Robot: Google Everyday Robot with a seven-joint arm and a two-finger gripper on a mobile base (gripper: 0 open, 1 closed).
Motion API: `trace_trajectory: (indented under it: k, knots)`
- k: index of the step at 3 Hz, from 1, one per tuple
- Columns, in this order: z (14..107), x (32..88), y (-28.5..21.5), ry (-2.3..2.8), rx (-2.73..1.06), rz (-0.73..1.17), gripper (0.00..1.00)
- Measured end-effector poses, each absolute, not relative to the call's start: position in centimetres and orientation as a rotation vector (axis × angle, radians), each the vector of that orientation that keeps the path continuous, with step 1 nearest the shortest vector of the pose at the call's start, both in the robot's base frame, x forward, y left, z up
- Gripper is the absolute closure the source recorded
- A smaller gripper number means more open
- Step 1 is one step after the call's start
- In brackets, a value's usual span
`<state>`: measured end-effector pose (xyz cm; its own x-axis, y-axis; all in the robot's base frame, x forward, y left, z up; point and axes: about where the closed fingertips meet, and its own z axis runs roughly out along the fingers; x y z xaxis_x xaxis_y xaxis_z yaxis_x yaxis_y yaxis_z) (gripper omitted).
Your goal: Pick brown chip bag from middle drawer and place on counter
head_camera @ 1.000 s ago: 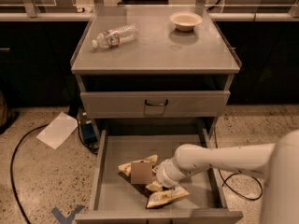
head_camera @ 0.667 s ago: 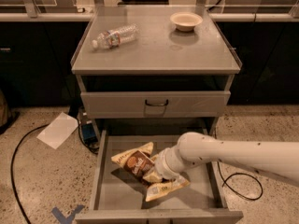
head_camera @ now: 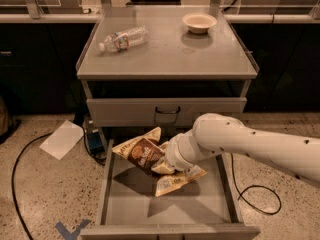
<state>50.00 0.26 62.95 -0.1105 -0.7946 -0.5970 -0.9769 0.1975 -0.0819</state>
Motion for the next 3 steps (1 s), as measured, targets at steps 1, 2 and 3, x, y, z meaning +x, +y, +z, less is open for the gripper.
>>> trace_trajectory:
  k: [1,2,3]
  knots:
    - [64.6,50.5,0.2,1.951,-1.652,0.461,1.00]
    - [71.2,52.4,-0.5,1.910,-1.630,0.450,1.00]
    - [79.3,54.9,-1.0,1.846,-1.631,0.457,1.00]
